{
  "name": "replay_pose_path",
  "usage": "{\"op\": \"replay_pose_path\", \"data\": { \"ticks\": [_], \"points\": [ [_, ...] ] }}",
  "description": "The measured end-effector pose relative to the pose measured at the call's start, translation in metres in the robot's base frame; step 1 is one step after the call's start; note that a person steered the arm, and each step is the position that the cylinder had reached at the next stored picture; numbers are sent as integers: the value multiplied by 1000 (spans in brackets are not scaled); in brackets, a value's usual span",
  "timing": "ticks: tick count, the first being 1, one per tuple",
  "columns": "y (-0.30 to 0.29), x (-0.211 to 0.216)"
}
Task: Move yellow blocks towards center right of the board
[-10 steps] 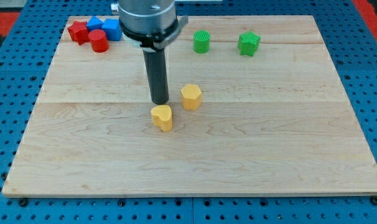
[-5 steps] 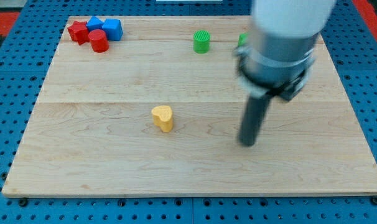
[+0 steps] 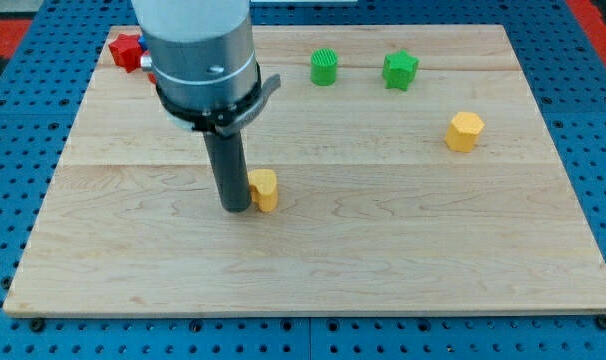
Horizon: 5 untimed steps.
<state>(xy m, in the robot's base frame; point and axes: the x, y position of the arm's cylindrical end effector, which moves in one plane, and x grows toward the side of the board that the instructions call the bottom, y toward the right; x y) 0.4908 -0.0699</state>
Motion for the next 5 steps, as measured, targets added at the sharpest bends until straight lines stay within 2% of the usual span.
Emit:
{"op": "replay_pose_path", "data": {
  "ticks": [1, 3, 5],
  "points": [
    [40, -24],
    [114, -38],
    [156, -60]
  ]
}}
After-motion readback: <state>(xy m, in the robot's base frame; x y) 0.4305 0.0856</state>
